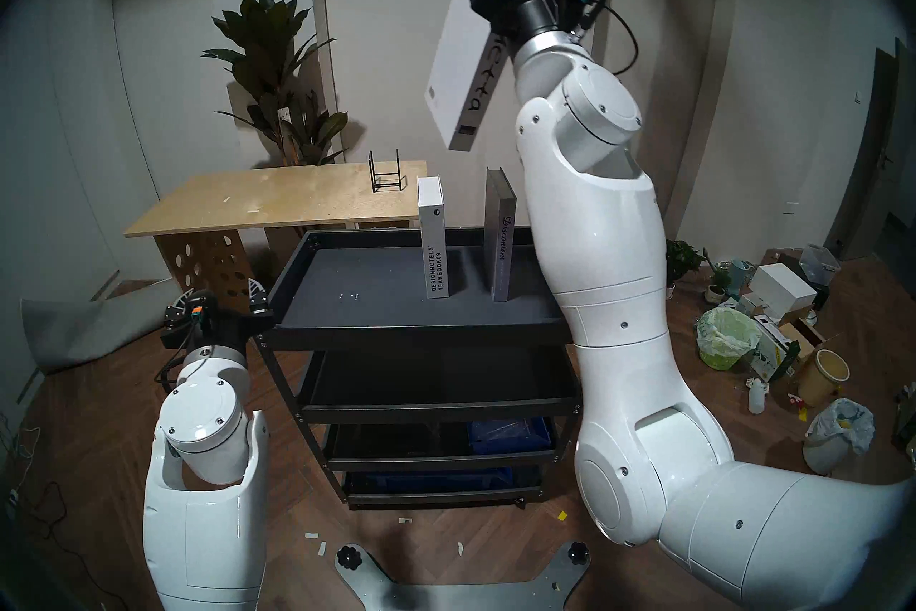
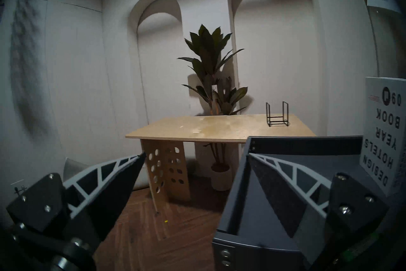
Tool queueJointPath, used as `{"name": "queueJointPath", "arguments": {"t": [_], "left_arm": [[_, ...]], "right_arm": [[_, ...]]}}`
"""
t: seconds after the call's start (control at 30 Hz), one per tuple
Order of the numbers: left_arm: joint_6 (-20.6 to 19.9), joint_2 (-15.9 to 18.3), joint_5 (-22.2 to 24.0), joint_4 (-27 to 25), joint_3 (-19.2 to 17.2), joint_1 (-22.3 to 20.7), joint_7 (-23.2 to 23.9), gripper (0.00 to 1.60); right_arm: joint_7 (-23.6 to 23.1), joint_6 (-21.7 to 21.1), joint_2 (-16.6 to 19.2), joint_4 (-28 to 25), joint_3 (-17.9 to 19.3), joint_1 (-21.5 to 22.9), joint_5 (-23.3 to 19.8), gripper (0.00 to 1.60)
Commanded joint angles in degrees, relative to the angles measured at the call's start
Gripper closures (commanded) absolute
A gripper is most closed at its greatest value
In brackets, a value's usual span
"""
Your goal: Sort the books onto the shelf by size, largest to the left
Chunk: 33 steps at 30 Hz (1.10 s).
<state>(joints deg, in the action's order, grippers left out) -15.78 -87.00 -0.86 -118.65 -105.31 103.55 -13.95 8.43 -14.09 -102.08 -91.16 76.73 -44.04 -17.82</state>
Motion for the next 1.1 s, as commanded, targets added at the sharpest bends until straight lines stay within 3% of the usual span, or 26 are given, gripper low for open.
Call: {"name": "queueJointPath", "arguments": {"t": [0.0, 0.07, 0.13, 0.33, 0.57, 0.73, 1.07], "left_arm": [[1.40, 0.99, 0.35, 0.63, -3.02, -2.53, -0.95, 0.00], [1.59, 1.05, 0.43, 0.90, -3.31, -2.73, -1.02, 0.00], [1.96, 1.24, 0.56, 1.49, -3.93, -3.12, -1.18, 0.00], [2.18, 1.44, 0.75, 2.12, -4.56, -3.38, -1.39, 0.00], [2.41, 1.83, 1.28, 2.93, -5.53, -3.34, -1.63, 0.00], [2.50, 2.16, 1.72, 3.87, -6.12, -3.29, -1.75, 0.00], [2.73, 2.58, 2.30, 4.96, -6.29, -3.39, -1.66, 0.00]], "right_arm": [[1.80, -1.13, -5.99, 6.41, -3.08, 5.97, -2.30, 1.60], [1.71, -0.77, -7.31, 8.32, -3.03, 6.74, -2.48, 1.60], [1.51, 3.09, -8.44, 11.58, -5.50, 5.73, -1.46, 1.60], [3.76, 7.37, -10.16, 15.84, -11.29, 4.55, 2.22, 1.60], [10.86, 13.09, -12.92, 24.81, -16.41, 4.28, 8.34, 1.60], [16.49, 17.04, -12.92, 32.06, -19.63, 3.63, 11.72, 1.60], [22.71, 23.13, -12.92, 44.08, -23.90, 5.68, 12.02, 1.60]]}}
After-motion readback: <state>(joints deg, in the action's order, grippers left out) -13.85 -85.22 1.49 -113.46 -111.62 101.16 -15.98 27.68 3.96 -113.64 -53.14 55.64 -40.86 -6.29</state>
